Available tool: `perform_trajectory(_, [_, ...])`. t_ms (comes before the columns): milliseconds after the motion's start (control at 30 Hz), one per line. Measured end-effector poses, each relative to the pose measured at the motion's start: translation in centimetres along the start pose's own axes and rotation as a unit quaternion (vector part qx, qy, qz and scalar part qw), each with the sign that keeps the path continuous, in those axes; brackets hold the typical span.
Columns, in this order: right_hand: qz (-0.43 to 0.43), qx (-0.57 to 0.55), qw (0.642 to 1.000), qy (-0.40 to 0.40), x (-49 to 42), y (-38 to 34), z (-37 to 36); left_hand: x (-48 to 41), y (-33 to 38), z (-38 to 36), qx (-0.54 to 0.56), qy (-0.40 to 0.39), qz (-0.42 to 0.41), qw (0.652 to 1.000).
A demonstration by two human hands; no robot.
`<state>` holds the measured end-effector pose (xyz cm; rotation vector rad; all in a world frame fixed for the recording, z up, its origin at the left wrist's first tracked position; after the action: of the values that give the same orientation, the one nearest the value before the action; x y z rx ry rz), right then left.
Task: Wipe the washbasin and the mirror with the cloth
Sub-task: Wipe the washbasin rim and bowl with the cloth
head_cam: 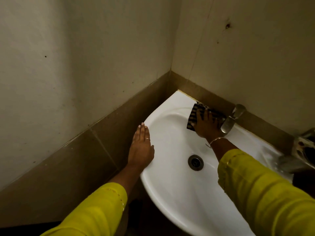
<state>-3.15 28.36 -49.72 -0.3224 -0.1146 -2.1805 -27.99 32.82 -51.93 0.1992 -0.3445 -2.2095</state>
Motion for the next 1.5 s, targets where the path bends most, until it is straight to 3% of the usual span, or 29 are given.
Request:
perform_trajectory(300, [-0.008, 0.037, 0.992, 0.122, 4.9, 0.8, -4.1, -0.1, 0.1, 0.1, 0.013, 0.012, -0.002, 1.000])
perform_trajectory(500, [-0.026, 0.009, 0.993, 0.116, 1.9, 0.6, -2.9, -0.1, -0.1, -0.1, 0.005, 0.013, 0.000, 1.000])
perform_trajectory(667, [0.019, -0.033, 0.989, 0.144, -0.4, 0.6, -2.0, -0.1, -0.1, -0.1, 0.012, 0.010, 0.005, 1.000])
perform_trajectory(1133, [0.007, -0.040, 0.987, 0.157, -0.1, 0.5, -2.6, -0.2, -0.1, -0.1, 0.002, 0.005, -0.002, 1.000])
perform_trajectory(1500, [0.111, -0.036, 0.977, 0.179, -6.0, -3.4, -0.5, -0.2, -0.2, -0.4, -0.001, 0.014, 0.001, 1.000])
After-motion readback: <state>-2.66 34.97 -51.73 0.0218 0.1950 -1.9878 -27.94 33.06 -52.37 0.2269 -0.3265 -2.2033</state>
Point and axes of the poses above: each hand's wrist, its own x-axis away from the middle knuckle, its own z-axis out of the back of the hand, y = z × x, the point moved 1 cm from there along -x, towards the middle knuckle, and after that the axes turned 1 degree about -x, right-handed, at the moved point
